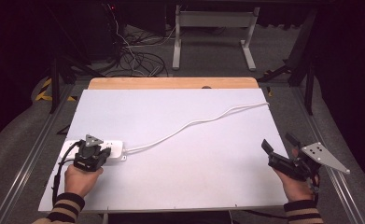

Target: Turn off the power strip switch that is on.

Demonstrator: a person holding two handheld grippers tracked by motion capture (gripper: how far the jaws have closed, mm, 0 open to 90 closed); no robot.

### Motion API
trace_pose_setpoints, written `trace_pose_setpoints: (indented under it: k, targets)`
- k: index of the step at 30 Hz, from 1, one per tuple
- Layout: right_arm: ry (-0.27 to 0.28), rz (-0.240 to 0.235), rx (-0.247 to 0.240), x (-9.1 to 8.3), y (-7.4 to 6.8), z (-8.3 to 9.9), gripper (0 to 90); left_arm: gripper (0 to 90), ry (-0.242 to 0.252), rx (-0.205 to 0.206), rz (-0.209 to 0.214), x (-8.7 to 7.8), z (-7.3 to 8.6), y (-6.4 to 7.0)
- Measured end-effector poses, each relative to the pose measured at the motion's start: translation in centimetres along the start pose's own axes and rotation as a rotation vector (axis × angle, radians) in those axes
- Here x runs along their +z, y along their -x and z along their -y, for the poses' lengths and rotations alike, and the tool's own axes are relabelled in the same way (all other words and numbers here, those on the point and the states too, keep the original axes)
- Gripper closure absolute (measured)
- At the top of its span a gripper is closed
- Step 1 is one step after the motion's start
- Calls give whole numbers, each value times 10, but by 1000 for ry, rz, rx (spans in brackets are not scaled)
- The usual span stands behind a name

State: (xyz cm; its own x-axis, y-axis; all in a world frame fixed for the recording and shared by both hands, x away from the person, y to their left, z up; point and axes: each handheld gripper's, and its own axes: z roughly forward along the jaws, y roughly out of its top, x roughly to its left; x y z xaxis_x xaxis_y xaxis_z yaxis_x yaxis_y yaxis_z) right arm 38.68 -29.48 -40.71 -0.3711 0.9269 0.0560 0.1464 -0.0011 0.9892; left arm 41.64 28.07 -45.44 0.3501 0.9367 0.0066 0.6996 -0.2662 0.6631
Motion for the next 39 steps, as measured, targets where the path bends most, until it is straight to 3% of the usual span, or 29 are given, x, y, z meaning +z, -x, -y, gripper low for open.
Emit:
trace_pose_setpoints:
  k: [4,6,7,11,19,20,22,23,24,25,27,28,29,30,31,32,39]
  targets:
    - [0,-1,3,0,0,0,126,900,-1,-2,18,1,0,1]
    - [2,0,0,0,0,0,126,900,17,-6,17,-1,0,0]
    - [2,1,2,0,0,0,126,900,60,-19,23,-6,-1,-1]
    - [-3,-1,3,0,1,0,126,900,111,-33,5,-12,-2,-2]
    - [-4,-1,1,1,0,0,126,900,163,-43,-26,-19,-1,-5]
    - [-3,-1,1,1,0,0,125,900,200,-45,-40,-25,0,-5]
    - [-2,0,0,1,0,0,126,900,226,-46,-45,-29,0,-5]
    - [-3,-1,1,1,0,0,126,900,267,-60,-52,-33,0,-5]
    - [-3,0,1,1,0,0,126,900,309,-66,-59,-38,0,-4]
    - [-4,-1,-2,1,0,0,126,900,403,-64,-94,-50,2,-2]
    - [-5,-1,-2,1,0,0,126,899,506,-82,-142,-61,6,1]
    - [-5,-1,-2,1,0,0,126,899,550,-92,-159,-66,8,1]
    - [-5,-1,-2,1,0,0,126,898,550,-92,-159,-66,8,1]
    - [-5,0,0,2,0,0,126,898,616,-101,-207,-75,11,3]
    - [-5,0,0,2,0,0,126,898,616,-101,-207,-75,11,3]
    - [-3,0,1,2,-1,0,126,898,657,-104,-237,-82,14,4]
    - [-8,-3,-6,4,-2,-1,128,898,677,-113,-262,-88,18,1]
